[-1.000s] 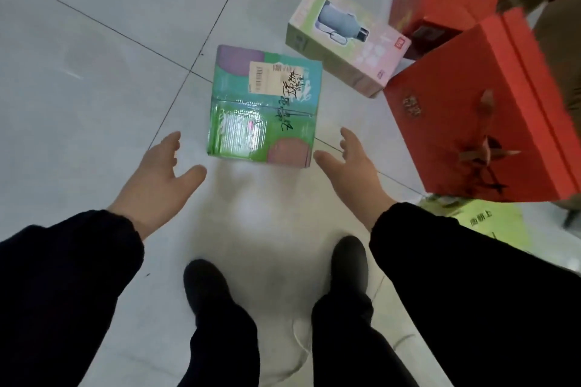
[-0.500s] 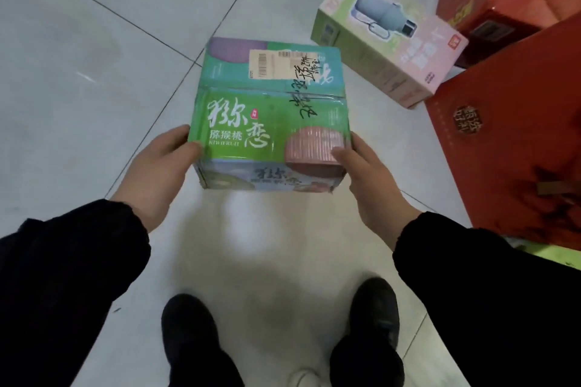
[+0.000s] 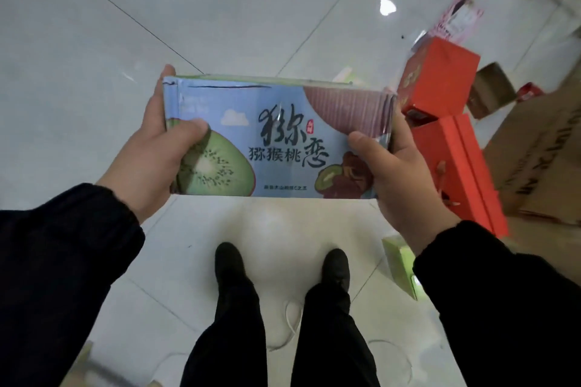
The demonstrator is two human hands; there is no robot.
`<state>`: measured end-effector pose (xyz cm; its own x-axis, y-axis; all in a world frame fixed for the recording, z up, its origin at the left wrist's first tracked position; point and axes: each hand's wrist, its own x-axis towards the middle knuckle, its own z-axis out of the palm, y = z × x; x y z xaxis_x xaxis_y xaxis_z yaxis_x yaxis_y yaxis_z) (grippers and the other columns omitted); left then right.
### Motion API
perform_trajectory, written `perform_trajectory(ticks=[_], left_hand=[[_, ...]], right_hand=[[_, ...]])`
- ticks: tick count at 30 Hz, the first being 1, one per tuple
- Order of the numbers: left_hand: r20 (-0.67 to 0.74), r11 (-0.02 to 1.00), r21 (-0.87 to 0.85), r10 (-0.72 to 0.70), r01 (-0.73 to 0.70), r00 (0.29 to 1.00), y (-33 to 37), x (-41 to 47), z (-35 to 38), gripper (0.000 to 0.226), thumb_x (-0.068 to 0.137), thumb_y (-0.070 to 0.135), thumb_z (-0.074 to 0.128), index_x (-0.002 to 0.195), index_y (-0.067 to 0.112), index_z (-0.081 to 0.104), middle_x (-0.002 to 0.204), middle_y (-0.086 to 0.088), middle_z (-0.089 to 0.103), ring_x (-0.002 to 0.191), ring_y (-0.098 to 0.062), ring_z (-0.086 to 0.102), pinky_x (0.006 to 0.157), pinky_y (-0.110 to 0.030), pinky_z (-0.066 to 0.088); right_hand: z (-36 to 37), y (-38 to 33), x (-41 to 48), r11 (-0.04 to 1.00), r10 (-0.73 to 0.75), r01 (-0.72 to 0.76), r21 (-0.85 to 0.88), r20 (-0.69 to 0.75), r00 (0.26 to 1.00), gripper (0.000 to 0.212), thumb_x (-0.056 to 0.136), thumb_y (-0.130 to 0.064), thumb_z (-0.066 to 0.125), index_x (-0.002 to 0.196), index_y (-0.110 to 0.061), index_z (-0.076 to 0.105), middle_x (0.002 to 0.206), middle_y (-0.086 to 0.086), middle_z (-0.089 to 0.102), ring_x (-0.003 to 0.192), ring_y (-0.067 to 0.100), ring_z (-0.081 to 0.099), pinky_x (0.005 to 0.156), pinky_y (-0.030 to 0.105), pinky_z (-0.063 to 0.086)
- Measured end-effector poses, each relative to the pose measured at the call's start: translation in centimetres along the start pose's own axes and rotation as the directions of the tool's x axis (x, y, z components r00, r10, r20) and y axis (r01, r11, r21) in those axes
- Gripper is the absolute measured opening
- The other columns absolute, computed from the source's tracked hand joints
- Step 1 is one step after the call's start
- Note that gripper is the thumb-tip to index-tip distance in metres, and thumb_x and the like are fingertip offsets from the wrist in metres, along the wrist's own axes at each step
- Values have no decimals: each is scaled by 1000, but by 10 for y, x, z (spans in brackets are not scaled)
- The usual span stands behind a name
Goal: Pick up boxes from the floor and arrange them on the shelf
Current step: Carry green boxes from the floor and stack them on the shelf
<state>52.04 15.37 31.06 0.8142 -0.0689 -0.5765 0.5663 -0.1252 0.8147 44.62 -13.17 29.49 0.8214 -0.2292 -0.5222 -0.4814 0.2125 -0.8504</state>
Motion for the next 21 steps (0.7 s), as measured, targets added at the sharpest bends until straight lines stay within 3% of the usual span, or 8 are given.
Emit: perform_trajectory(ticks=[2, 5, 9, 13, 17, 19, 21], left_hand=[[-53, 999, -15, 34, -35, 998, 53, -42, -12, 59, 75, 38, 68, 132, 50, 54, 110, 14, 74, 95, -17, 75, 74, -47, 60], [-163, 989, -53, 128, -138, 978, 127, -112, -27, 37, 78, 35, 63, 113, 47, 62, 106, 10, 74, 91, -17, 73, 76, -51, 61], [-376, 943, -65, 280, -327, 883, 203, -224, -60, 40, 78, 33, 64, 118, 38, 63, 105, 11, 75, 91, -13, 74, 69, -40, 61], [-557, 866, 12, 421, -500, 716, 236, -362, -94, 48, 75, 39, 69, 122, 38, 62, 120, 6, 74, 108, -21, 72, 92, -57, 56], [-736, 804, 34, 422, -593, 530, 226, -497, -114, 64, 73, 38, 70, 135, 30, 55, 129, 1, 70, 119, -25, 68, 98, -60, 52], [-819, 790, 58, 387, -610, 423, 210, -562, -119, 74, 70, 39, 71, 140, 27, 51, 130, 0, 70, 119, -25, 67, 99, -59, 52], [-889, 778, 101, 350, -620, 295, 190, -626, -119, 82, 65, 40, 73, 142, 24, 48, 123, 3, 72, 110, -20, 70, 93, -49, 56]], right_hand=[[10, -65, -27, 997, -62, 65, -33, 67, 996, 72, 96, -8, 66, 157, -26, 34, 119, 8, 75, 101, 34, 75, 80, 52, 62], [34, -160, -65, 975, -187, 204, -84, 176, 967, 63, 96, -8, 64, 152, -26, 39, 115, 11, 74, 99, 38, 75, 81, 56, 63], [79, -259, -126, 921, -335, 384, -70, 362, 870, 65, 94, -14, 66, 151, -28, 40, 113, 3, 76, 98, 31, 76, 79, 50, 63], [131, -325, -207, 870, -416, 492, 29, 581, 700, 59, 96, -12, 65, 149, -22, 42, 111, -2, 76, 96, 23, 77, 73, 41, 64], [181, -348, -297, 843, -425, 518, 141, 766, 482, 53, 95, -10, 67, 144, -18, 47, 116, -1, 75, 102, 23, 76, 77, 40, 63], [206, -348, -346, 834, -414, 522, 178, 828, 379, 65, 85, -21, 71, 146, -20, 47, 120, -1, 74, 106, 22, 74, 83, 46, 63], [229, -342, -400, 840, -383, 498, 217, 886, 261, 75, 77, -30, 73, 147, -21, 46, 125, 3, 72, 111, 27, 72, 90, 57, 60]])
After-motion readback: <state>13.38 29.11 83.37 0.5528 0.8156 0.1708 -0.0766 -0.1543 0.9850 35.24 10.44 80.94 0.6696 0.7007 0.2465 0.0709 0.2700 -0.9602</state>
